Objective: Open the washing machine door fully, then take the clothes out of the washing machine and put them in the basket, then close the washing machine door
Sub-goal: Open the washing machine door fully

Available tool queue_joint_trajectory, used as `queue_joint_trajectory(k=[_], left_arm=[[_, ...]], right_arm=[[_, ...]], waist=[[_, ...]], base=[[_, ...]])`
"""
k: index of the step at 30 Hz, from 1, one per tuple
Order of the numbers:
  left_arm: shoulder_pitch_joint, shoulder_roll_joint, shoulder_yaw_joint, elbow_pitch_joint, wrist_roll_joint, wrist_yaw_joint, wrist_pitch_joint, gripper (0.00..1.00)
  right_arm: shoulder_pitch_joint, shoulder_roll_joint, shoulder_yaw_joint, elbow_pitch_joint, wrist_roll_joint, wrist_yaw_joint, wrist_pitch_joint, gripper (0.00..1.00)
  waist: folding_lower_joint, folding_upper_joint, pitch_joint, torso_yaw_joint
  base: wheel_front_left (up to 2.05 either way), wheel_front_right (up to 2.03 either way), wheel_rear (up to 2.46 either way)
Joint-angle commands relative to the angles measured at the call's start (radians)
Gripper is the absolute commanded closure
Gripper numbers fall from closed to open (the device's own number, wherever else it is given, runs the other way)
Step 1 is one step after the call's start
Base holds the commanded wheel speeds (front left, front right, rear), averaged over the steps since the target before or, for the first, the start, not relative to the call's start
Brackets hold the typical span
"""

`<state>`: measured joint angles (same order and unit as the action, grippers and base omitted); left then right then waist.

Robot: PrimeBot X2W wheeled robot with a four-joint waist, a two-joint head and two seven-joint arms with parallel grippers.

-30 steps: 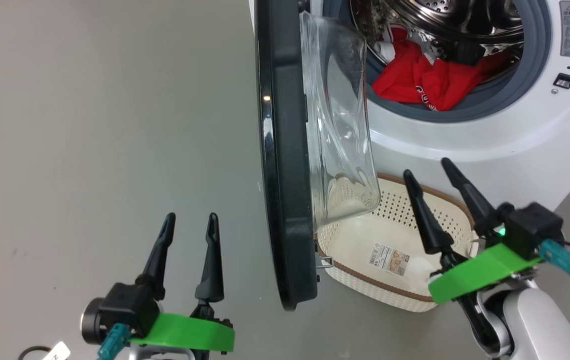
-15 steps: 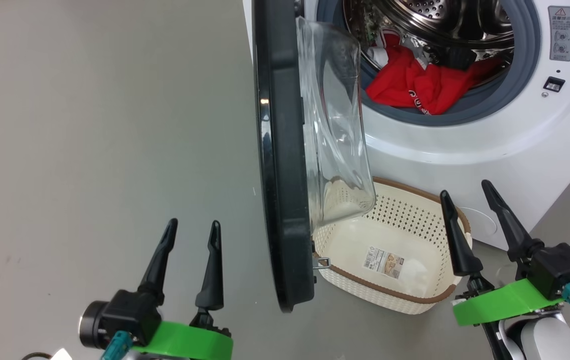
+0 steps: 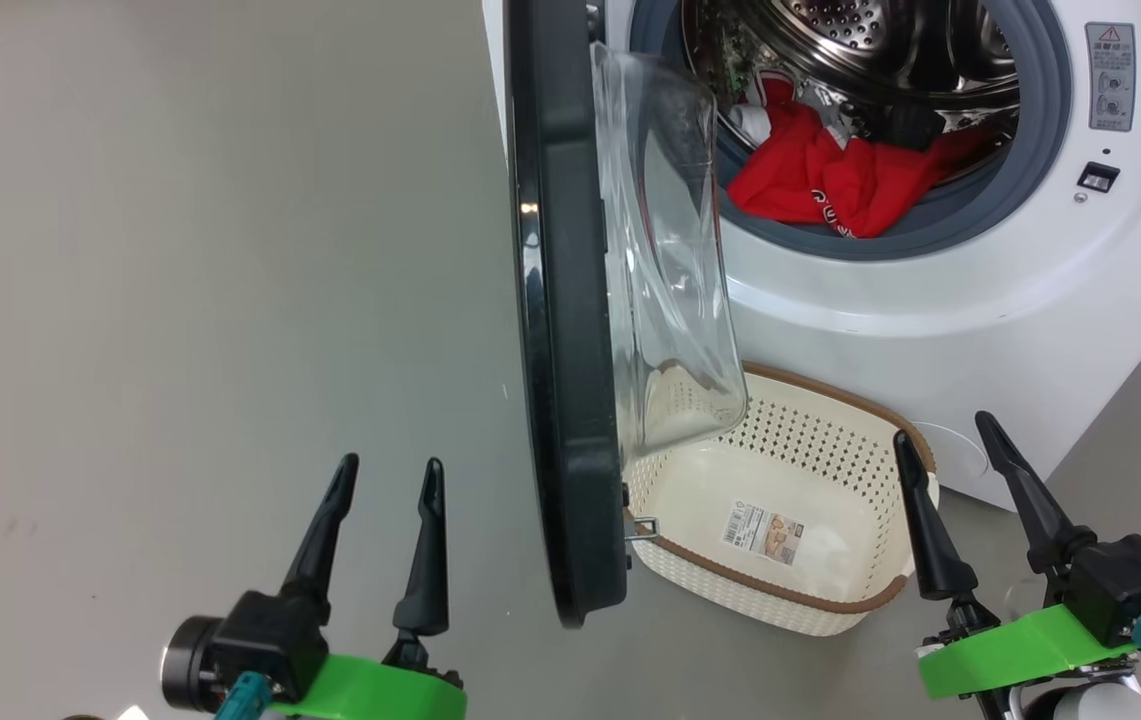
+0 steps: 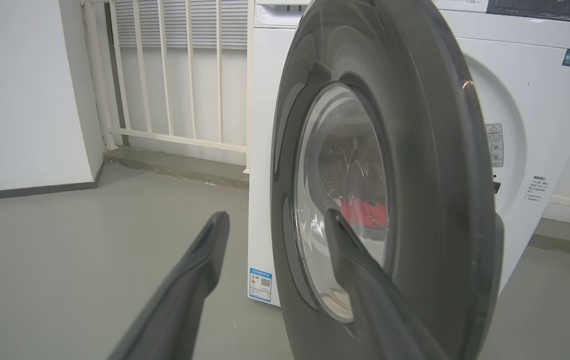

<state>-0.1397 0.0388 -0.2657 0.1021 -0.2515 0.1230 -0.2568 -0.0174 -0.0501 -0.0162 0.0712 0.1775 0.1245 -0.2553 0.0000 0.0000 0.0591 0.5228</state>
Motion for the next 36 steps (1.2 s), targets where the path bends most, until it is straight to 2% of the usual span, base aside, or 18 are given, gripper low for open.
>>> queue_joint_trajectory(k=[1, 9, 10, 11, 12, 25, 31, 36], left_arm=[[-0.005, 0.011, 0.034, -0.019, 0.014, -0.002, -0.005, 0.0], [-0.006, 0.011, 0.04, -0.008, 0.025, -0.008, -0.005, 0.0], [-0.006, 0.011, 0.041, -0.008, 0.028, -0.01, -0.005, 0.33], [-0.008, 0.011, 0.041, -0.008, 0.032, -0.012, -0.005, 0.83], [-0.011, 0.011, 0.043, -0.01, 0.034, -0.015, -0.005, 1.0], [-0.082, 0.011, 0.059, -0.173, 0.04, -0.028, -0.005, 1.0], [-0.113, 0.011, 0.013, -0.263, 0.06, -0.039, -0.005, 1.0], [-0.129, 0.011, -0.063, -0.311, 0.066, -0.059, -0.005, 1.0]], right_arm=[[-0.003, 0.0, 0.023, -0.018, 0.01, 0.006, -0.006, 0.0], [0.004, 0.0, 0.021, -0.004, 0.021, 0.006, -0.006, 0.0], [0.006, 0.0, 0.021, -0.003, 0.022, 0.006, -0.006, 0.0], [0.007, 0.0, 0.023, -0.001, 0.021, 0.006, -0.006, 0.0], [0.008, 0.0, 0.025, 0.002, 0.022, 0.006, -0.006, 0.0], [0.004, 0.0, 0.03, 0.015, 0.025, 0.006, -0.006, 0.0], [0.002, 0.0, 0.031, 0.018, 0.025, 0.006, -0.006, 0.0], [-0.001, 0.0, 0.032, 0.018, 0.029, 0.006, -0.006, 0.0]], waist=[[0.0, 0.0, -0.003, 0.0], [0.0, 0.0, -0.012, -0.004], [0.0, 0.0, -0.012, -0.005], [0.0, 0.0, -0.013, -0.005], [0.0, 0.0, -0.013, -0.006], [0.0, 0.0, -0.012, -0.008], [0.0, 0.0, -0.014, -0.02], [0.0, 0.0, -0.008, -0.032]], base=[[0.0, 0.0, 0.0], [0.0, 0.0, 0.0], [0.0, 0.0, 0.0], [0.0, 0.0, 0.0], [0.0, 0.0, 0.0], [0.0, 0.0, 0.0], [0.0, 0.0, 0.0], [0.0, 0.0, 0.0]])
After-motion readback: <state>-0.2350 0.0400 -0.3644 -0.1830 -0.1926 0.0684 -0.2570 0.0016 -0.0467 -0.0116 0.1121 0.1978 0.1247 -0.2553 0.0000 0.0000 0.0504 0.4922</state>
